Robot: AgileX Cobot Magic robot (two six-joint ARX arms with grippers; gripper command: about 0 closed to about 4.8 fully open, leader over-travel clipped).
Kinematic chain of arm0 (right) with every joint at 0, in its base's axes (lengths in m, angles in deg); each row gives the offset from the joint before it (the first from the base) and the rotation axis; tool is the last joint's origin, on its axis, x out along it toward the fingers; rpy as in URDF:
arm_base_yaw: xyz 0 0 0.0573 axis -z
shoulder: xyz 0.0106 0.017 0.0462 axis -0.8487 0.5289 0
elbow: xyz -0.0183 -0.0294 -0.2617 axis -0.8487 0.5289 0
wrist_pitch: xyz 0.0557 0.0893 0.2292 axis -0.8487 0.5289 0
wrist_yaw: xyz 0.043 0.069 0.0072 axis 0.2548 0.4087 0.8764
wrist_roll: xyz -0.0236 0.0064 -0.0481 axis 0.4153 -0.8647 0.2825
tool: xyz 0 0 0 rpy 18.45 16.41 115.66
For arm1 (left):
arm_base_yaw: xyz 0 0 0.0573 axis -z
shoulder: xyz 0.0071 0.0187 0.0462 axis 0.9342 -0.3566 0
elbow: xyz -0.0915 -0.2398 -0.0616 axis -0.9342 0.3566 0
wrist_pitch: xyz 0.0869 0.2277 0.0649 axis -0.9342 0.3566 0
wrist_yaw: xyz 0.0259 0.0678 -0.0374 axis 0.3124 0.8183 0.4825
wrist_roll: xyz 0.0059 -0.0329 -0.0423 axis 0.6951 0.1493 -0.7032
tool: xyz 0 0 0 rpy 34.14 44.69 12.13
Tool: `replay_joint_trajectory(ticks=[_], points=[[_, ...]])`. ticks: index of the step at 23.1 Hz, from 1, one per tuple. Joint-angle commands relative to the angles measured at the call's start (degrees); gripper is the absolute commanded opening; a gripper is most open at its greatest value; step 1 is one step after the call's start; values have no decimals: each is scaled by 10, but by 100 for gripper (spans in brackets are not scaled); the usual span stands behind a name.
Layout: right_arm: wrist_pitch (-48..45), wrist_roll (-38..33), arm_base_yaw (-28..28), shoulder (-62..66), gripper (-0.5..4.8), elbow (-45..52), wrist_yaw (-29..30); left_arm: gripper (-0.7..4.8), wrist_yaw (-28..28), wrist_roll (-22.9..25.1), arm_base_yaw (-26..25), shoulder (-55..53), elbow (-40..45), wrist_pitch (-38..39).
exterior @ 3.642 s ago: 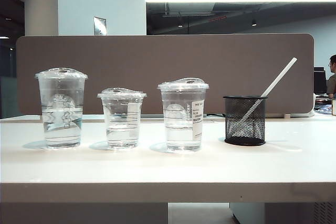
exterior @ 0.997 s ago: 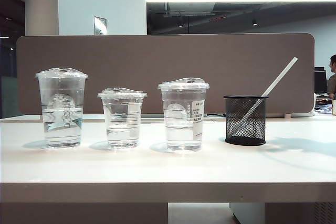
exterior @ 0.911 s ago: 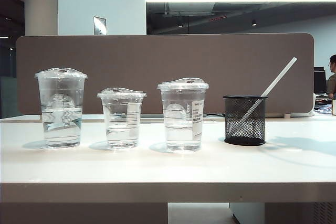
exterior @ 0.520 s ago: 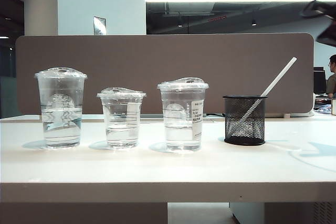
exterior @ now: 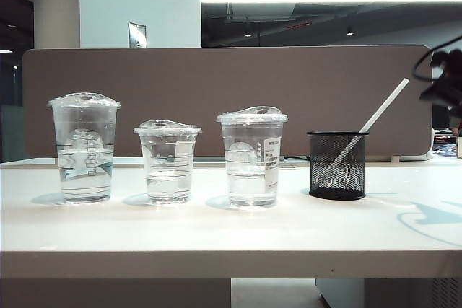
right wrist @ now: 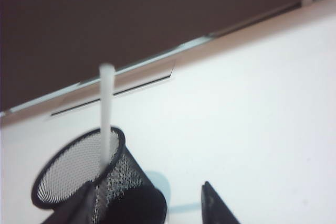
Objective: Pick up the straw and insert it into the medium coffee cup.
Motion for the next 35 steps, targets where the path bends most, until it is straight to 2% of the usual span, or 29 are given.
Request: replay_joint_trajectory(ticks=[1, 7, 13, 21, 22, 24, 25, 27, 31, 33, 35], points=[[-58, -9, -2, 45, 279, -12, 26, -4, -2, 5, -1, -1, -1, -5], [-70, -15, -29, 118, 279, -82, 46, -4, -2, 5, -1, -1, -1, -5], [-62, -15, -49, 140, 279, -137, 20, -4, -2, 5, -1, -1, -1, -5], [-46, -15, -52, 170, 269, -160, 18, -4, -2, 5, -1, -1, -1, -5], [-48, -15, -52, 173, 257, -161, 18, -4, -2, 5, -1, -1, -1, -5], [-50, -15, -52, 178, 133, -161, 18, -4, -3, 5, -1, -1, -1, -5], [-50, -15, -52, 178, 107, -161, 18, -4, -3, 5, -1, -1, -1, -5], [-53, -15, -52, 178, 93, -161, 17, -4, -2, 5, -1, -1, -1, -5], [-49, -15, -52, 178, 95, -175, 19, -4, -2, 5, -1, -1, -1, -5], [-48, -15, -52, 178, 133, -188, 19, -4, -2, 5, -1, -1, -1, -5], [-42, -15, -52, 178, 149, -198, 20, -4, -2, 5, -1, -1, -1, -5]])
